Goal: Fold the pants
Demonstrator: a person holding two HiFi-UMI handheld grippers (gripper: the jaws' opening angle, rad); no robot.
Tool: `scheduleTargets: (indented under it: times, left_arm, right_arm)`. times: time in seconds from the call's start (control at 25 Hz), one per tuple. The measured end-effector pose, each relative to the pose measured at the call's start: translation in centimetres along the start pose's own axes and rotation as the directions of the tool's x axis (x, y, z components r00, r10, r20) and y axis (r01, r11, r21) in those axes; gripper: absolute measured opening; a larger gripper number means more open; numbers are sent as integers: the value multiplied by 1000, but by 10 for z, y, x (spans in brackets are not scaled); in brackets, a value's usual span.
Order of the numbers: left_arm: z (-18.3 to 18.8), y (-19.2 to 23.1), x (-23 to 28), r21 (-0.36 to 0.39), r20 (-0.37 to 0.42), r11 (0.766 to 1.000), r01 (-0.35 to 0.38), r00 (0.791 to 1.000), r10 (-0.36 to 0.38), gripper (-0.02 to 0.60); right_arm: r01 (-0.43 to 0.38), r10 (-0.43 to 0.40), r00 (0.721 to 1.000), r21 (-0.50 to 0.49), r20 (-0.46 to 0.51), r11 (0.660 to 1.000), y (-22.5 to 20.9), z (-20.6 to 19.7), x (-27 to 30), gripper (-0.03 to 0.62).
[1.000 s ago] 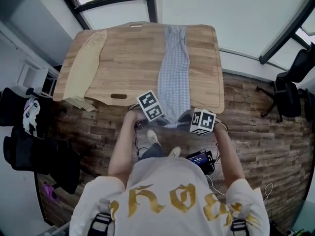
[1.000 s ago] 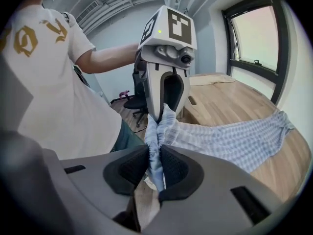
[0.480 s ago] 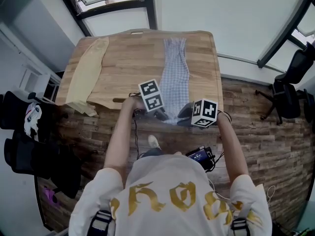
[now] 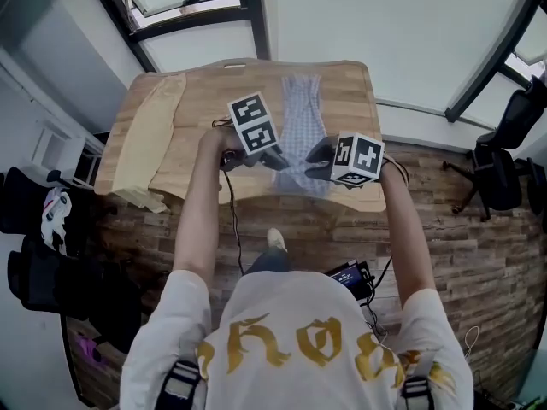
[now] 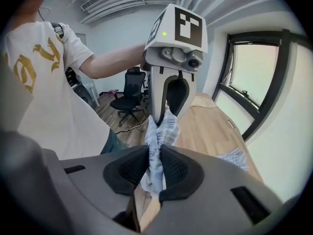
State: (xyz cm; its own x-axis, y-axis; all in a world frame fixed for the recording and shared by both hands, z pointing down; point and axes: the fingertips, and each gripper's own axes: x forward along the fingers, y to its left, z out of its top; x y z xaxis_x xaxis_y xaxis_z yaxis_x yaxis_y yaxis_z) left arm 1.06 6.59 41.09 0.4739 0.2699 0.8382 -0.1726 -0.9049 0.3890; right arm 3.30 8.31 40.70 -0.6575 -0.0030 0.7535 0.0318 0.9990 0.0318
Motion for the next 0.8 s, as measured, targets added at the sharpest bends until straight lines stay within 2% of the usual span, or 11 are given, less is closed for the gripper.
scheduleTargets:
  times: [0.24,0.4,0.68,0.8]
  left_arm:
    - [38,92,-30,15,17,999,29,999,-29,112]
    - [63,168,-44,40,-20,998,52,998,-51,112]
    - [114,298,-76,92,-26,996,-2,1000,4,112]
    - [130,361,-75,66,14,998,-10,1000,9,112]
  right_arm:
    - [39,-39,999,11,-14,999,-107,-3,-5,94]
    - [54,-53,998,35,-26,998,-189,-12,0,94]
    - [110,-108,994,85,-30,990,-332,-28,1,95]
    - [157,-153,987,130,-40,979,-391,-47,12,95]
